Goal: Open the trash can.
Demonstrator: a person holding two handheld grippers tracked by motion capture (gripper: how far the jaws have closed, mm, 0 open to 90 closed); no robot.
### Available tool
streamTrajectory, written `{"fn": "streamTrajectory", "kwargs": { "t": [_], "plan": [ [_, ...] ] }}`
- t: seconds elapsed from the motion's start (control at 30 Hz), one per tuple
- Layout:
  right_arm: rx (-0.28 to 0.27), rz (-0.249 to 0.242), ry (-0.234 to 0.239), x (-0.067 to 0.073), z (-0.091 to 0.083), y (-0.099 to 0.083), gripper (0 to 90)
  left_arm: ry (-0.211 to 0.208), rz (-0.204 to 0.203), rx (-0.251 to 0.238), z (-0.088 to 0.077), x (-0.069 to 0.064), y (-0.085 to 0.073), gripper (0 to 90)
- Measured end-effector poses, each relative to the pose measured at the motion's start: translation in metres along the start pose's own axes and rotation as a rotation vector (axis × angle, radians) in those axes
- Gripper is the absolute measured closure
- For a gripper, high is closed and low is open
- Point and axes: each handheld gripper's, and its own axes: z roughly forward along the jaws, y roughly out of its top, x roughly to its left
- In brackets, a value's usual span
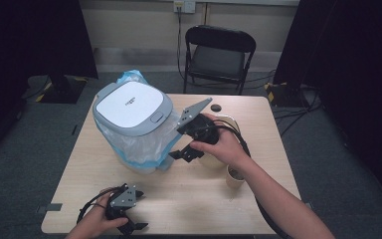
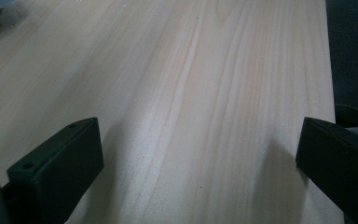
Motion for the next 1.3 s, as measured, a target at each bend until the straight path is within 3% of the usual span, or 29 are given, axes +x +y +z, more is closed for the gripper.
{"fn": "streamTrajectory", "kwargs": {
  "t": [0.33, 0.87, 1.3],
  "plan": [
    [-0.004, -0.034, -0.012, -0.001, -0.004, 0.022, 16.4, -0.005, 0.000, 0.001, 0.000, 0.000, 0.000, 0.0],
    [-0.004, -0.027, -0.023, -0.011, -0.009, 0.047, 16.4, -0.011, 0.010, 0.001, 0.000, 0.001, 0.000, 0.0],
    [-0.040, -0.026, -0.032, -0.016, -0.010, 0.060, 16.7, -0.013, 0.010, -0.001, 0.001, 0.001, 0.001, 0.0]
  ]
}}
